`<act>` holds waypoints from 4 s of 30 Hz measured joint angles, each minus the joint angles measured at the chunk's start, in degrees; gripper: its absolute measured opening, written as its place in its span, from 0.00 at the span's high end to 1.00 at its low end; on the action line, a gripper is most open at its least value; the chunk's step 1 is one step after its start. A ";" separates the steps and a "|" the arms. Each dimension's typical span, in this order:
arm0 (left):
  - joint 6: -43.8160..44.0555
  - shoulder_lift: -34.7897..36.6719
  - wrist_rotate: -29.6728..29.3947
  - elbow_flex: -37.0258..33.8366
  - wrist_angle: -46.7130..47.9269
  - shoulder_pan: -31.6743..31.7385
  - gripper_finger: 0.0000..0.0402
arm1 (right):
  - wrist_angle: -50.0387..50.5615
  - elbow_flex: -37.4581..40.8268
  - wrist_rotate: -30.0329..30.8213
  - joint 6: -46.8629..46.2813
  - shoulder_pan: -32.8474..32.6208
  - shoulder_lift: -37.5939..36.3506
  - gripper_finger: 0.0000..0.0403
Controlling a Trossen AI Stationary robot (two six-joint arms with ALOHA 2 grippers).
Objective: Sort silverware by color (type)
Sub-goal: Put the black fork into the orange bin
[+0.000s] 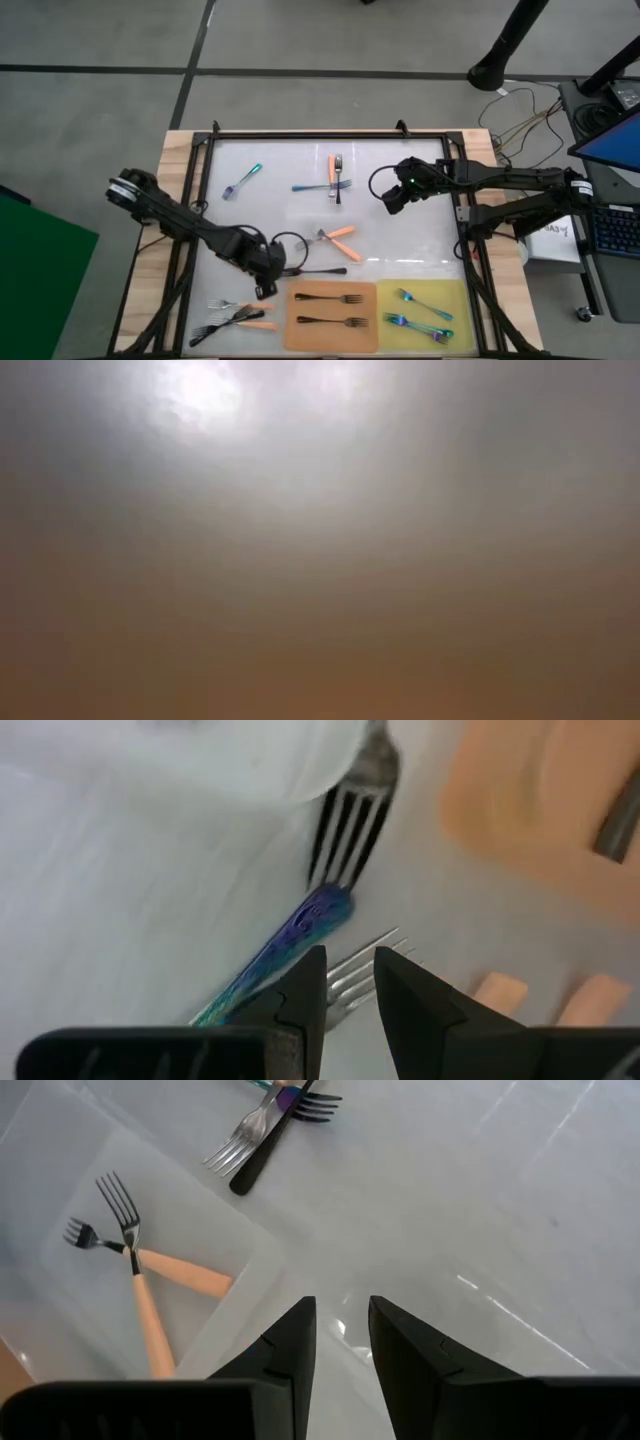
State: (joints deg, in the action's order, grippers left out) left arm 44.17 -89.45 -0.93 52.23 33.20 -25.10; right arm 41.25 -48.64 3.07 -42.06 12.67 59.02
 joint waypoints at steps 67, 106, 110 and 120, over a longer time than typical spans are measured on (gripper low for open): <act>-21.14 -0.51 -9.05 -7.83 -25.11 -0.32 0.61 | 0.02 0.01 1.44 -1.88 0.00 0.00 0.79; -14.47 -13.64 -7.52 3.01 -11.32 -0.44 0.76 | 0.04 0.02 1.44 -0.68 0.00 0.00 0.79; -13.91 -12.80 -7.50 2.86 -9.20 -0.46 0.76 | 0.02 0.02 1.44 -0.71 0.00 0.00 0.79; -12.72 -9.72 -8.64 2.47 -2.40 -0.66 0.76 | -0.03 0.02 1.49 -0.41 0.00 0.00 0.79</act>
State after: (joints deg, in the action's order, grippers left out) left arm 31.46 -99.16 -9.56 54.70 30.80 -25.76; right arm 41.23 -48.62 4.56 -42.47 12.67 59.02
